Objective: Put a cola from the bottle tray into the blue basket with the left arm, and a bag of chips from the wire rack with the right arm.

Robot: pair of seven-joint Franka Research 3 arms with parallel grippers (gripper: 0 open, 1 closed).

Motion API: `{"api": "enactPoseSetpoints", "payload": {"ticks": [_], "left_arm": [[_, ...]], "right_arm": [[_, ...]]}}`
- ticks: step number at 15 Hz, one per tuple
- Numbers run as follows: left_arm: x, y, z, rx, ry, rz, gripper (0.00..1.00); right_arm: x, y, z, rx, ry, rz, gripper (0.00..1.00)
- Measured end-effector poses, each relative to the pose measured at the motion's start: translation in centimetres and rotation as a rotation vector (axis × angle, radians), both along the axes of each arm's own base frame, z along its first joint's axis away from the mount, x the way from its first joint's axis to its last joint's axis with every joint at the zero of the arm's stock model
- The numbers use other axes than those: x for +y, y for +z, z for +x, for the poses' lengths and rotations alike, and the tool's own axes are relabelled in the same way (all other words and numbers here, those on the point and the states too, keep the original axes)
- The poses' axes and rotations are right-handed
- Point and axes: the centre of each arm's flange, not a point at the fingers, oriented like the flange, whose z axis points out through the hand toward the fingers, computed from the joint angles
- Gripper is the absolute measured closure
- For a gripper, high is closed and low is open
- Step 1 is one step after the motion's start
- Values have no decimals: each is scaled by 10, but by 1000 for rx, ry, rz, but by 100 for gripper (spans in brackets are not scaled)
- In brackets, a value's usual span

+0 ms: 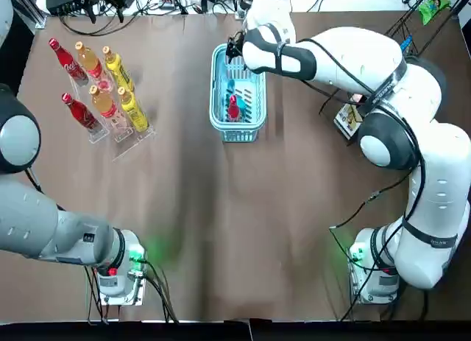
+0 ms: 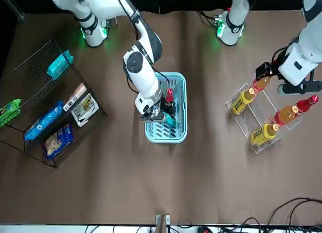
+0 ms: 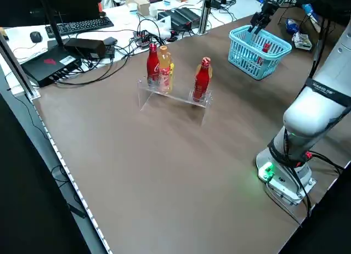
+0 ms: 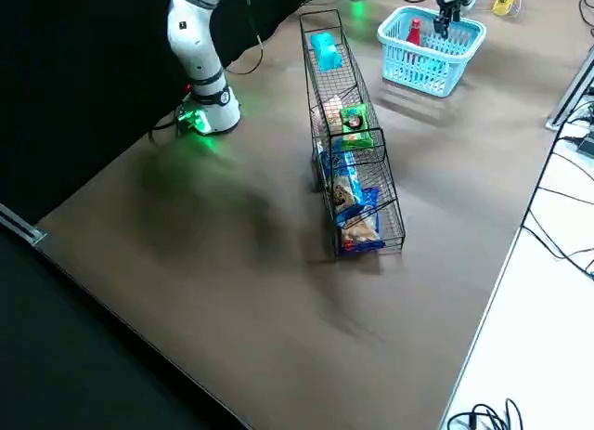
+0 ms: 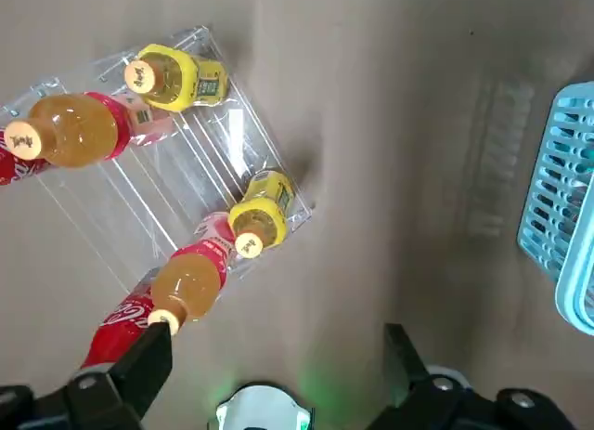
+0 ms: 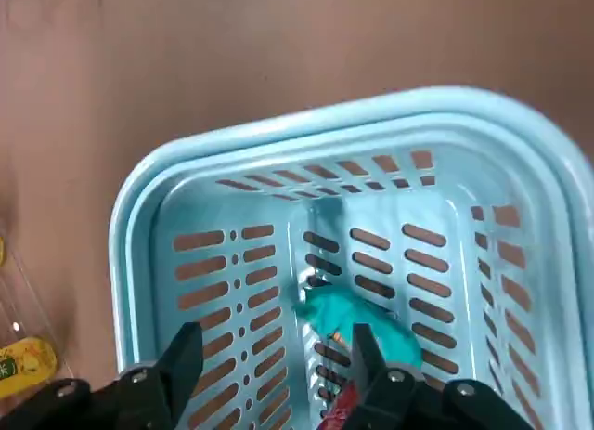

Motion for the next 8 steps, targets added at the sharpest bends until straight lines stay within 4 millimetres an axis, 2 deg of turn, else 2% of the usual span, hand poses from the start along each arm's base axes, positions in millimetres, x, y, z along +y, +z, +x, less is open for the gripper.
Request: {"api": "enactPoseSetpoints", "payload": {"ticks": [2,4,6,8], "left_arm": [[1,1,1,-10,2,-2,0],[2,2,3,-20,-2,-4,0],[3,2,3,-22,-16,-7,0],[4,3,3,-22,-52,-12,0]], "right_arm": [[-11,9,7,23,-5,-15,27],[-32,34,17,54,-12,-27,27],[-58,68,22,85,9,-43,27],[-87,110,15,141,80,-77,27]]}}
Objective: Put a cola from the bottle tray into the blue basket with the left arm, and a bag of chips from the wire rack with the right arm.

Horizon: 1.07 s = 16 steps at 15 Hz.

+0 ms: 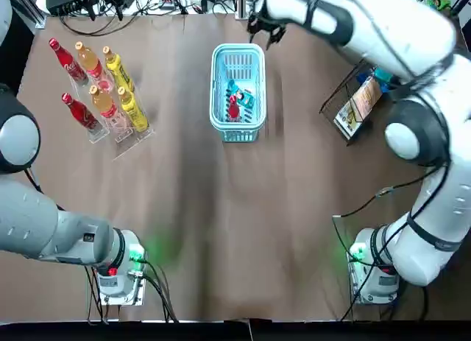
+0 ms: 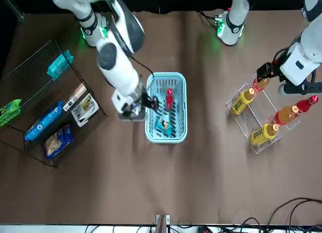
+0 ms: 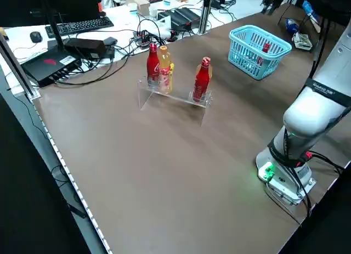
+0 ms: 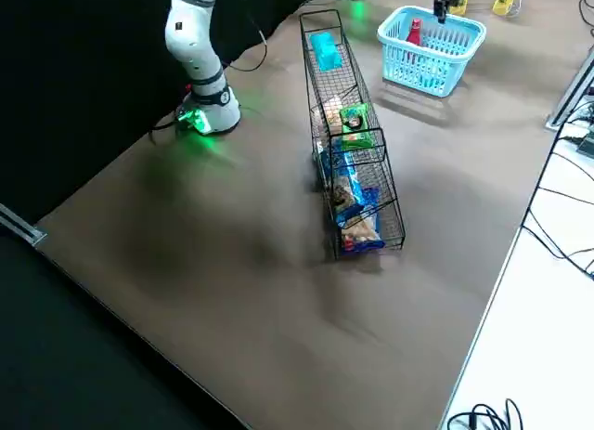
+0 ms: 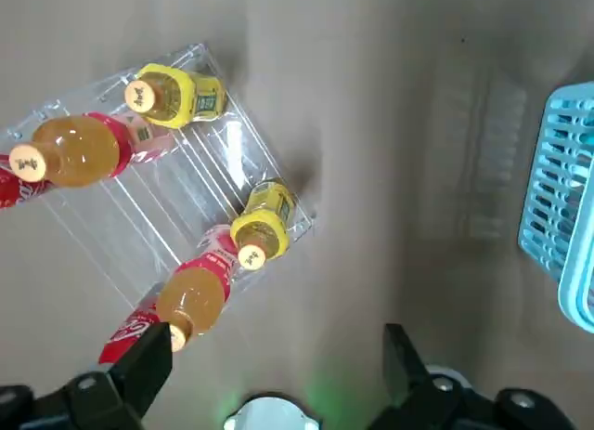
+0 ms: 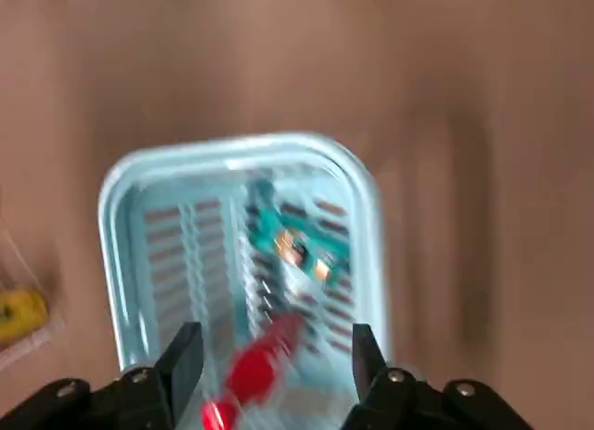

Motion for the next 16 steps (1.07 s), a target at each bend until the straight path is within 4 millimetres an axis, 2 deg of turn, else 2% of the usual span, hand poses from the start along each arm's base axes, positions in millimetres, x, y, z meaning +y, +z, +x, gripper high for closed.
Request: {"api": "enactPoseSetpoints", "payload": {"ticks": [2,4,7,9,12,14,16], "left_arm": [[0,0,0,1,-28,-4,0],[0,0,0,1,-31,-4,0],[0,0,0,1,-39,-5,0],[0,1,0,-1,-49,-7,0],[0,3,-1,-5,-48,-7,0],[1,4,-1,-7,-49,-5,0],[2,4,-1,-9,-46,1,0]], "right_arm": [[-40,46,-10,57,76,-25,26],[-92,85,-11,80,110,-28,26],[-161,125,-7,58,167,-15,26],[-207,142,-7,54,196,-10,23],[-268,155,-4,41,219,-21,1],[-308,165,-7,27,194,-114,0],[-321,165,-13,45,181,-133,0]]}}
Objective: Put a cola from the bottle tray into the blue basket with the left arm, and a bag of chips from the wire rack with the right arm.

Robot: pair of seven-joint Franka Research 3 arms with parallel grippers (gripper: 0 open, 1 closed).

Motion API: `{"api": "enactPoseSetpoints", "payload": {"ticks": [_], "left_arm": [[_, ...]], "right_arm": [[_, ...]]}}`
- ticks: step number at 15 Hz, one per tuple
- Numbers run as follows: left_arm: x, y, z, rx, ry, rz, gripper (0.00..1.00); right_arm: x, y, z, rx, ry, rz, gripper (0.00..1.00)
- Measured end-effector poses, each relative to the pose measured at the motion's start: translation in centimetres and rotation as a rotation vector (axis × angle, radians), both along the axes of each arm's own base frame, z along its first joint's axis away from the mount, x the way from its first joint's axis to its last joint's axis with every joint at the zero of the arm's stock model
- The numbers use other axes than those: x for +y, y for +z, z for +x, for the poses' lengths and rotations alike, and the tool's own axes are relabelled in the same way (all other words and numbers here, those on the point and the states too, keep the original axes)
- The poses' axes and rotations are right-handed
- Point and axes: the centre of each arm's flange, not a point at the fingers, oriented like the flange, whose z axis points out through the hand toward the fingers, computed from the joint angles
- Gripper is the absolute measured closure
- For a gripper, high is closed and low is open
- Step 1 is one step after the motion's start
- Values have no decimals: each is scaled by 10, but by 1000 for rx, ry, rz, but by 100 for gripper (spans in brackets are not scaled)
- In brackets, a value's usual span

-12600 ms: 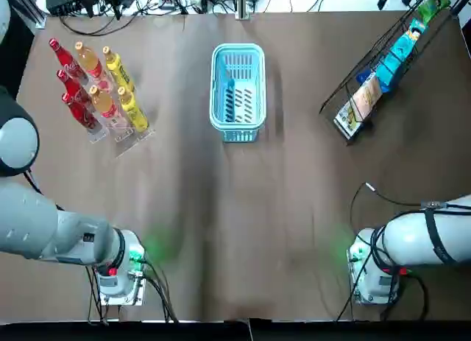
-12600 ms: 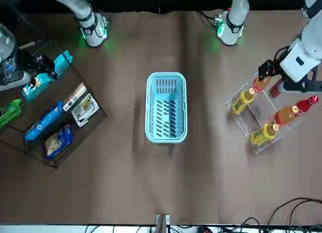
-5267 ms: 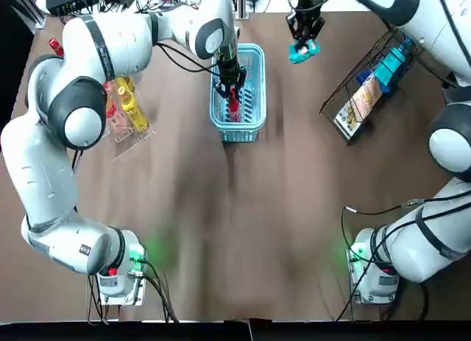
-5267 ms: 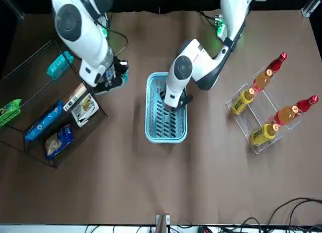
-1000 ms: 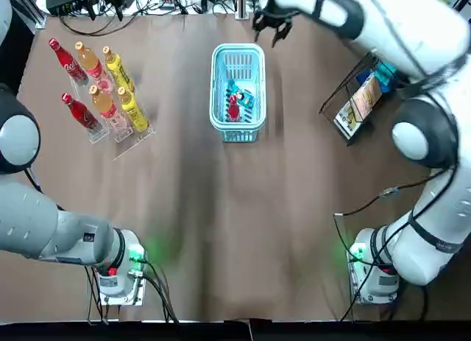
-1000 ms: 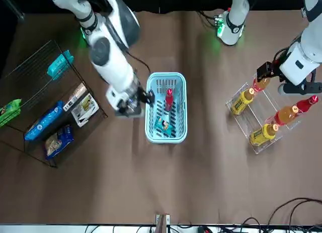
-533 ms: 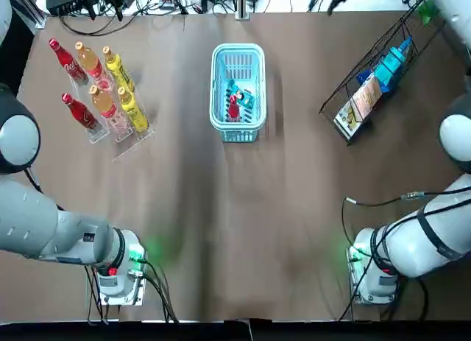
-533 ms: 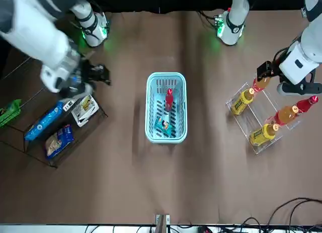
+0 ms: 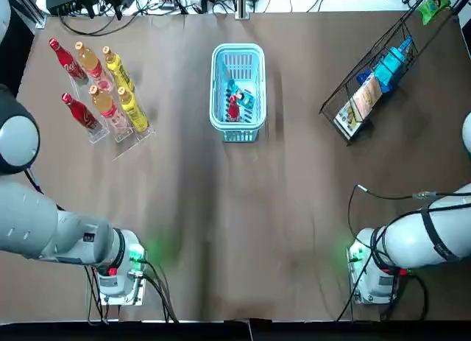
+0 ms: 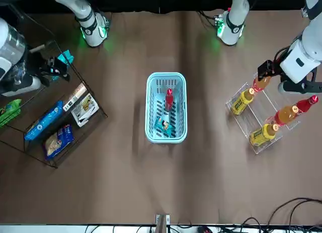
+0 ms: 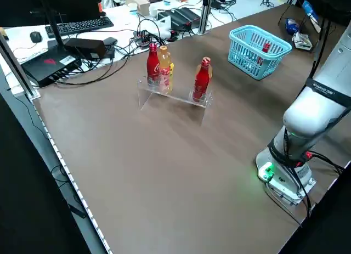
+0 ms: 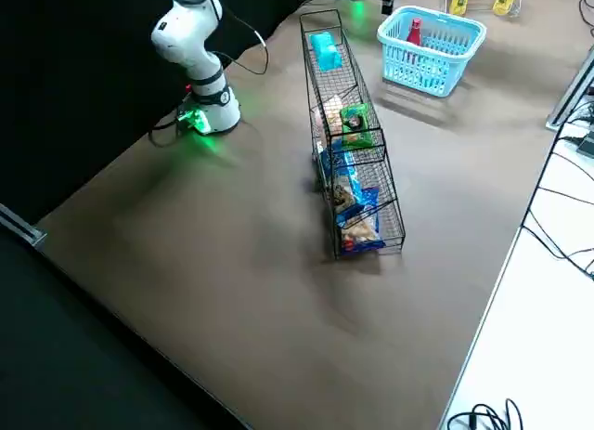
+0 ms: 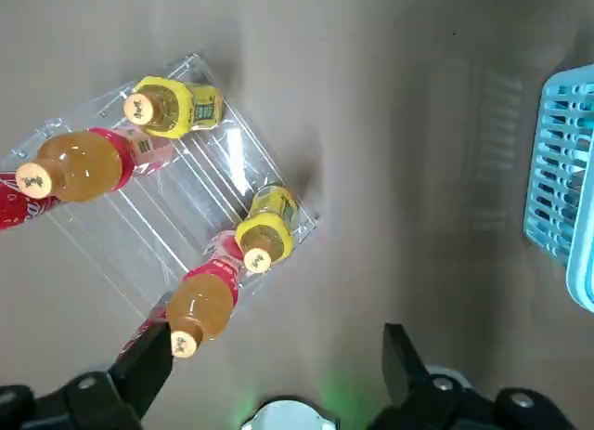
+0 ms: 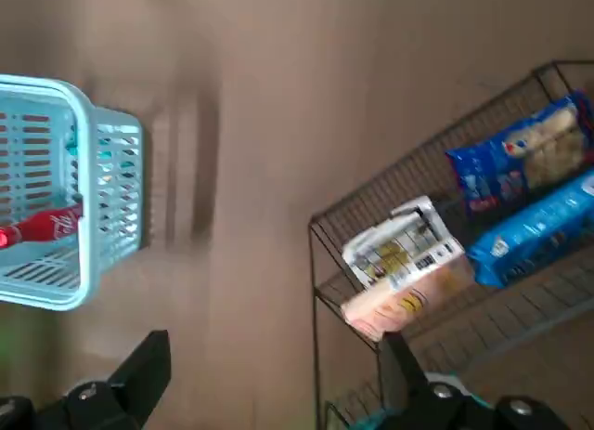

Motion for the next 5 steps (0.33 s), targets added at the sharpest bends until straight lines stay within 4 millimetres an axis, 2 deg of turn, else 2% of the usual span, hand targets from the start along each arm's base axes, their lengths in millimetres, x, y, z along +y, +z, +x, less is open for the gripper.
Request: {"api": "enactPoseSetpoints", "payload": {"ticks": [5], "left_arm": [[2,5,1,-13,4,-1,0]], "right_arm": [[-21,-3,-25,10,19,-62,0]]}}
